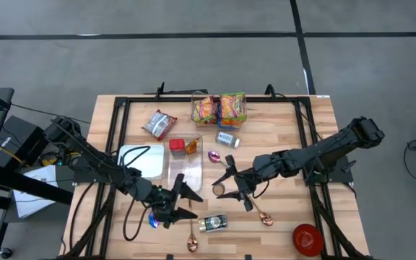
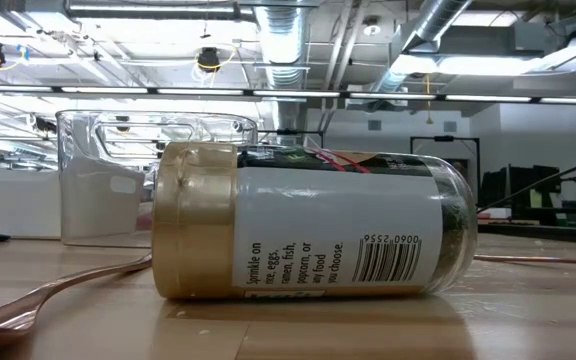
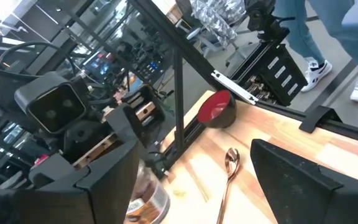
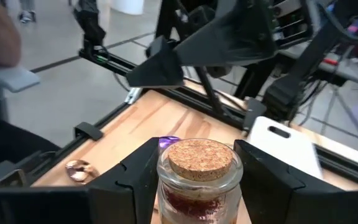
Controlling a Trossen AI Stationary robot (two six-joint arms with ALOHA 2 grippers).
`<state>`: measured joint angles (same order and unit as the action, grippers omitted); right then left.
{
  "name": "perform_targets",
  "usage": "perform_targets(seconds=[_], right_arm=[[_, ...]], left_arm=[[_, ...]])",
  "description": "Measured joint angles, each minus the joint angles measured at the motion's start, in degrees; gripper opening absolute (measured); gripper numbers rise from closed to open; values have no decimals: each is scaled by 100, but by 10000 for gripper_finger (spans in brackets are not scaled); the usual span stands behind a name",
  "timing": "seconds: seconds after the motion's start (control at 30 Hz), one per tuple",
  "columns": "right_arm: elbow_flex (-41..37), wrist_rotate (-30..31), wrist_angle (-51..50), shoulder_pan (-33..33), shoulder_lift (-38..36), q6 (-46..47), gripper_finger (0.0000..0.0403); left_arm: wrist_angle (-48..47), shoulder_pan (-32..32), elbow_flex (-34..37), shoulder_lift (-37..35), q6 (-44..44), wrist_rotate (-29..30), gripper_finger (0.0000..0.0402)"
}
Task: Pick & Place Food Item
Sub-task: Put the brown seasoning bottle into the bottom transparent bin
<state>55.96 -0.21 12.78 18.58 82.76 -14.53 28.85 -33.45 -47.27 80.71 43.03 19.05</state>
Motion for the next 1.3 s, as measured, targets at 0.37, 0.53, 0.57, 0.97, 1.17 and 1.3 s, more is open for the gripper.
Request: perform_targets(seconds=[0.37,0.53,0.57,0.97,1.17,1.3], right_arm=[[292,-726,354,-394,914,244,179],[545,-1139,463,-448,947,361,177],[557,-1149,519,-427,944,361,177],[544,-1157,1556,-318,959,435,177],[540,-1139,1794,-305,966,558,178],[540,-1130,1815,-300,968,558,178]], left_arm=[[-42,173,-4,219,231,317,301],[-53,132,-4,402,934,910,301],[1,127,-4,453,1107,956,301],[1698,-447,-15,1020,3793,2428,302],[1733,-413,-20,1016,3932,2697,312],[1706,-411,-20,1023,4076,2702,316]])
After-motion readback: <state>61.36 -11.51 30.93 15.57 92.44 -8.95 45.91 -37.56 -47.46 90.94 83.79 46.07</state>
